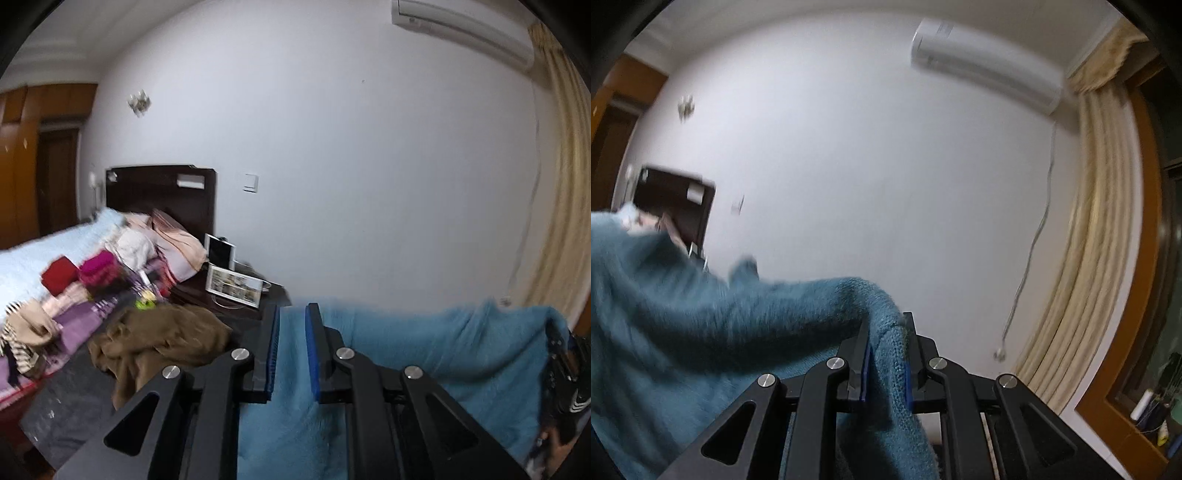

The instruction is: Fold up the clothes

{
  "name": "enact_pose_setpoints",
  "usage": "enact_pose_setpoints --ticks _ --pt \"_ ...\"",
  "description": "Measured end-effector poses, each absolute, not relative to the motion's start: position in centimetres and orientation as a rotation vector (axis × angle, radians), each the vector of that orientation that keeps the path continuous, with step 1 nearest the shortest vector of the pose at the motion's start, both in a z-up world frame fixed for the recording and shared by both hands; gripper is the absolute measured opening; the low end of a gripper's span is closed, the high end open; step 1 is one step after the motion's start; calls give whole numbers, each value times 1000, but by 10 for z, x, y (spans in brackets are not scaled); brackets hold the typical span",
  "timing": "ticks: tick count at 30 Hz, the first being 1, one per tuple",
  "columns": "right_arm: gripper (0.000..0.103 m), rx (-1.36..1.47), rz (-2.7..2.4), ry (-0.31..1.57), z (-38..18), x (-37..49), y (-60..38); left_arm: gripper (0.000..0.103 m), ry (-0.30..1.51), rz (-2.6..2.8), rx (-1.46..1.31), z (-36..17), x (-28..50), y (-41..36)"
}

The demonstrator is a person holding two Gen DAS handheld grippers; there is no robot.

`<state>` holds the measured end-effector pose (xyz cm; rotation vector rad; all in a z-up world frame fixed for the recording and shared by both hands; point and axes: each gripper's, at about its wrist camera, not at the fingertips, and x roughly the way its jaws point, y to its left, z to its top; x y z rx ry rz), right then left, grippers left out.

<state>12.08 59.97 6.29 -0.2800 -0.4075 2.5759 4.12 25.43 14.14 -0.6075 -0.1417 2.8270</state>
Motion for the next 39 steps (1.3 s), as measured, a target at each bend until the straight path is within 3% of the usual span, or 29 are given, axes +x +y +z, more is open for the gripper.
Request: enact_pose_setpoints --ticks 8,14,17,19,21,22,27,30,32,39 --pt "12 -746 2480 -407 -33 15 648 16 -166 2636 -1073 55 -67 267" --pt "13 -936 2319 -342 -81 -3 688 17 -79 2539 -1430 -42 -112 264" --pt "19 -1045 2267 -341 -96 -10 699 17 -59 2490 -1563 -83 -121 258" --pt "29 -1095 2270 -298 -100 -11 706 18 -57 2452 -1642 -108 -124 253" --pt "79 -1128 2294 -256 -102 -9 707 25 -54 2424 -1686 -123 -123 250" --pt "85 -1124 2307 -256 -102 -7 704 29 -52 2411 -1703 -129 -122 249" --pt "85 -1157 2371 -248 -107 -3 681 63 -53 2358 -1753 -153 -109 251" --pt "85 -1195 2414 -205 -111 1 668 73 -51 2319 -1763 -161 -97 256" --pt "85 -1232 2440 -178 -117 6 659 78 -24 2304 -1770 -168 -92 259" --pt "85 -1395 2458 -168 -145 17 637 77 7 2296 -1811 -189 -76 256"
